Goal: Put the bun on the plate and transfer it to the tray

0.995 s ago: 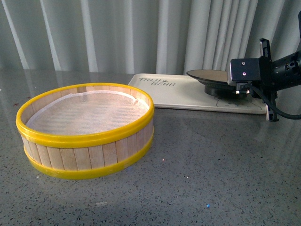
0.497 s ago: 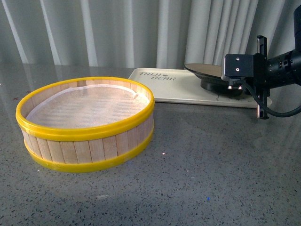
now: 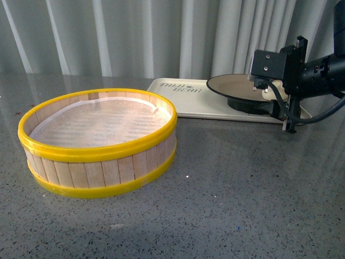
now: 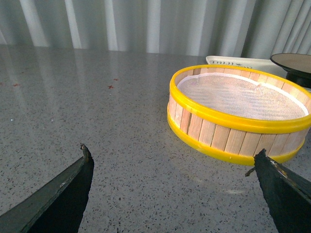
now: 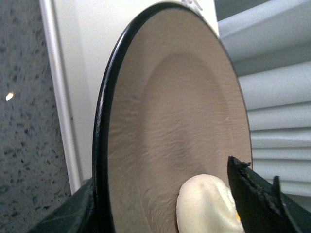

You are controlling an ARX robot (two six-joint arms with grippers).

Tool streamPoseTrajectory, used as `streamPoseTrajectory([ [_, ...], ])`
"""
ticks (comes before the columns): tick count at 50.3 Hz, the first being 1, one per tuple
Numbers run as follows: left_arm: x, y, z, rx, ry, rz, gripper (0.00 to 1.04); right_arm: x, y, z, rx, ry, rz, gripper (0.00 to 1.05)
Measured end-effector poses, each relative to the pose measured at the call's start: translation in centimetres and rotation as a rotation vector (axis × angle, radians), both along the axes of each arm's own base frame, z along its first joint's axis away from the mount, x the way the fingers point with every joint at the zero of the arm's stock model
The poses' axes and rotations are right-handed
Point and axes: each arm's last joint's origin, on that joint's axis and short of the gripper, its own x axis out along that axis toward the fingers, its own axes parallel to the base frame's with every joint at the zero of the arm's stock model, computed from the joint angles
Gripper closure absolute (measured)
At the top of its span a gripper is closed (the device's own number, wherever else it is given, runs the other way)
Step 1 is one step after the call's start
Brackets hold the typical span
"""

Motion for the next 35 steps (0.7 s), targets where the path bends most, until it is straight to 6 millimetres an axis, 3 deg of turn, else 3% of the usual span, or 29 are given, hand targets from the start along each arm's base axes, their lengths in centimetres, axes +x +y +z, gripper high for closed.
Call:
streamPoseTrajectory([
  [6,0.0,0.0,0.0,0.000,0.000,0.000,0.07,-1.6,0.8,1.9,0.116,0.031,-0.040,0.21],
  [11,0.0,0.0,0.0,0.000,0.000,0.000,0.07,-3.7,1.8,5.0,0.278,0.062,-0.114,0.07],
  [14,0.0,0.0,0.0,0.000,0.000,0.000,0.07,-5.3,2.3,7.2,0.406,0.071,-0.169,0.08],
  [20,0.0,0.0,0.0,0.000,0.000,0.000,0.07,-11.3,3.6,11.7,0.789,0.150,-0.283,0.09],
  [24,0.0,0.0,0.0,0.000,0.000,0.000,0.07,-13.1,3.8,13.5,0.959,0.197,-0.289,0.09],
  [30,0.0,0.0,0.0,0.000,0.000,0.000,0.07,-13.5,3.8,14.0,1.062,0.214,-0.328,0.09],
  [35,0.0,0.0,0.0,0.000,0.000,-0.001,0.07,-13.9,3.2,11.4,1.113,0.002,-0.548,0.24],
])
